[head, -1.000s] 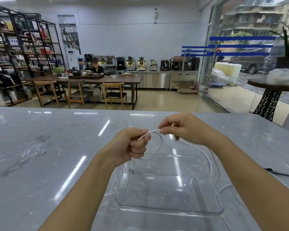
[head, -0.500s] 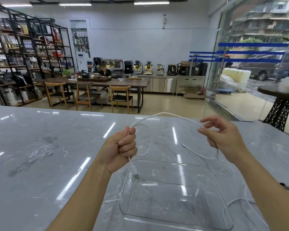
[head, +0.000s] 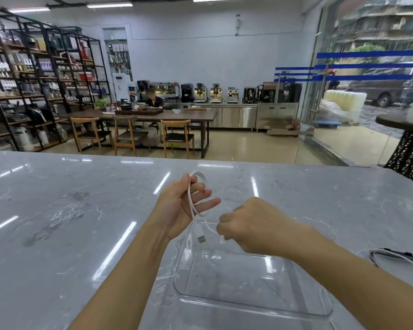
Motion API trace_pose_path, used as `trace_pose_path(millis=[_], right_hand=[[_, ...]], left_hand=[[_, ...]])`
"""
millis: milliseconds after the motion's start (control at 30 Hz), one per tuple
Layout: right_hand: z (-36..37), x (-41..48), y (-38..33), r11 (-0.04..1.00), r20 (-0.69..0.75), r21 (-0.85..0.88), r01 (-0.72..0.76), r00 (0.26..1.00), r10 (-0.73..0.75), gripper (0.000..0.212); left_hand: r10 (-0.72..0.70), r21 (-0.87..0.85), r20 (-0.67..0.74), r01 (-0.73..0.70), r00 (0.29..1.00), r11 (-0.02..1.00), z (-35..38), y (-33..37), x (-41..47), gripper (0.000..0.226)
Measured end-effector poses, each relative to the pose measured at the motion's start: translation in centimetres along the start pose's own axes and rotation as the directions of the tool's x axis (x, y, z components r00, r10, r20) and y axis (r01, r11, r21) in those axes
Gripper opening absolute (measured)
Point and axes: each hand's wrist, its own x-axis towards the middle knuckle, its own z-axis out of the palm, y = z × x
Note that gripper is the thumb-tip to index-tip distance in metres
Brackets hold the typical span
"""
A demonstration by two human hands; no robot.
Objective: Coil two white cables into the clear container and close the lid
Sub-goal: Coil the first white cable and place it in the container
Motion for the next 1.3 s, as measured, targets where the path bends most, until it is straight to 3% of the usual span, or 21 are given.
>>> trace_pose_path(millis=[67, 167, 267, 400, 500, 600, 667, 733, 833, 900, 967, 1033, 1100, 1200, 1300], right_hand=[[-0.7, 0.1, -0.1, 0.996, -0.207, 0.070, 0.057, 0.977, -0.042, 0.017], [-1.3, 0.1, 0.3, 0.992, -0.340, 0.097, 0.085, 0.939, -0.047, 0.017], [-1.0, 0.3, 0.5, 0.999, -0.415, -0.004, 0.033, 0.909, -0.032, 0.014], [-1.1, 0.3, 0.7, 0.993, -0.495, 0.022, -0.118, 0.861, 0.114, 0.026], [-1.6, 0.3, 1.4, 0.952, -0.355, 0.143, -0.270, 0.884, 0.304, 0.045], [-2.6, 0.0, 2.9, 0.837, -0.014, 0.446, -0.318, 0.932, 0.361, 0.030], [-3.4, -0.5, 4.2, 0.675, 0.049, 0.666, -0.317, 0.922, 0.384, 0.016], [-4.0, -1.1, 5.2, 0.625, -0.034, 0.728, -0.283, 0.895, 0.445, 0.011], [-4.3, -0.9, 5.7, 0.723, -0.195, 0.635, -0.272, 0.850, 0.490, 0.013], [-4.3, -0.6, 5.9, 0.762, -0.264, 0.582, -0.283, 0.821, 0.507, 0.017], [-3.7, -0.9, 6.4, 0.728, -0.287, 0.612, -0.309, 0.771, 0.568, 0.020], [-3.0, -1.5, 6.8, 0.627, -0.262, 0.720, -0.297, 0.720, 0.642, 0.019], [-1.9, -2.0, 6.9, 0.585, -0.221, 0.754, -0.300, 0.722, 0.656, 0.019], [0.0, -2.2, 7.0, 0.660, -0.230, 0.631, -0.407, 0.715, 0.661, 0.012], [1.2, -2.5, 6.9, 0.755, -0.398, 0.439, -0.487, 0.648, 0.650, 0.015]], left_hand=[[0.002, 0.071, -0.022, 0.000, 1.000, 0.997, 0.3, -0.3, -0.3, 0.035], [-0.015, 0.322, -0.004, 0.016, 1.000, 0.947, 0.9, -0.5, -0.9, 0.034], [-0.006, 0.619, 0.007, 0.000, 1.000, 0.785, 2.0, -0.8, -1.4, 0.033], [-0.050, 0.786, 0.049, -0.008, 0.998, 0.618, 3.4, -1.5, -1.8, 0.035], [-0.187, 0.796, 0.051, 0.073, 0.981, 0.601, 3.5, -1.7, -2.0, 0.040], [-0.275, 0.837, 0.048, 0.112, 0.960, 0.536, 2.8, -1.1, -2.0, 0.036], [-0.310, 0.802, 0.074, 0.128, 0.948, 0.583, 2.2, -0.5, -2.1, 0.035], [-0.308, 0.767, 0.124, 0.106, 0.943, 0.633, 1.7, 0.0, -2.2, 0.035], [-0.267, 0.771, 0.176, 0.036, 0.948, 0.636, 1.7, 0.0, -2.1, 0.035], [-0.247, 0.721, 0.209, 0.021, 0.946, 0.692, 1.6, -0.1, -1.9, 0.034], [-0.227, 0.580, 0.253, 0.040, 0.940, 0.813, 1.2, 0.0, -1.8, 0.031], [-0.200, 0.385, 0.274, 0.083, 0.941, 0.919, 0.8, 0.1, -1.8, 0.029], [-0.176, 0.243, 0.265, 0.111, 0.948, 0.964, 0.6, 0.1, -1.7, 0.029], [-0.092, 0.026, 0.232, 0.088, 0.968, 0.996, 0.4, 0.4, -1.4, 0.032], [-0.014, -0.120, 0.182, 0.037, 0.983, 0.992, 0.0, 1.0, -1.3, 0.035]])
